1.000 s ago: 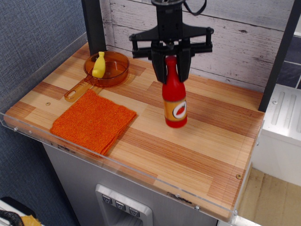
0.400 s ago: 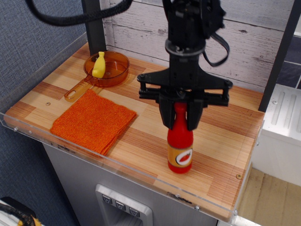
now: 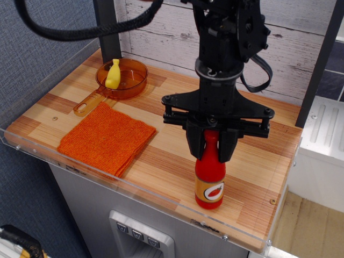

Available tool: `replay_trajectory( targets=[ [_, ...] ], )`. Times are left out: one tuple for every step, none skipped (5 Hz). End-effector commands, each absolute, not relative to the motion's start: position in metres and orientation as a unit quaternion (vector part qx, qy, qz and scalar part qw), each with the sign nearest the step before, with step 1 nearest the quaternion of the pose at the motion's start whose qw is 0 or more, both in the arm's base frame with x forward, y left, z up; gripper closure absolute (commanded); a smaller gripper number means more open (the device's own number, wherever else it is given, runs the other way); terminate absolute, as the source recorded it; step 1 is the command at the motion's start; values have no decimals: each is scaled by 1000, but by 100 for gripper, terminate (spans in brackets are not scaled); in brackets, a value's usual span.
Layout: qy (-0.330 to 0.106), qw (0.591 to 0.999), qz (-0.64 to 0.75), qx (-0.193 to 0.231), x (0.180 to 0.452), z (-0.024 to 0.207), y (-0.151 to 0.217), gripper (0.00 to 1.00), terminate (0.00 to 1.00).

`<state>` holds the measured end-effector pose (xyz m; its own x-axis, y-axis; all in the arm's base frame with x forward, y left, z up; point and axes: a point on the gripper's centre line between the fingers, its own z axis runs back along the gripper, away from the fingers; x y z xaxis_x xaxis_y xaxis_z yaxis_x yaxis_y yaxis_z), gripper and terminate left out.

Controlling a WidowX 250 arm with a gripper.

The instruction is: Move the red bottle to the front of the counter.

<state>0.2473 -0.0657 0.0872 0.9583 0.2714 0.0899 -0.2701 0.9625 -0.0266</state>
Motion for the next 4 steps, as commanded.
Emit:
replay_trajectory(
  targets=[
    [-111, 984, 139, -15, 245, 99, -61, 100, 0],
    [-119, 983, 139, -20, 243, 99, -63, 100, 0],
    [-114, 983, 142, -18, 244, 98, -63, 0, 0],
    [-107, 982, 151, -23, 244, 100, -61, 0, 0]
  ],
)
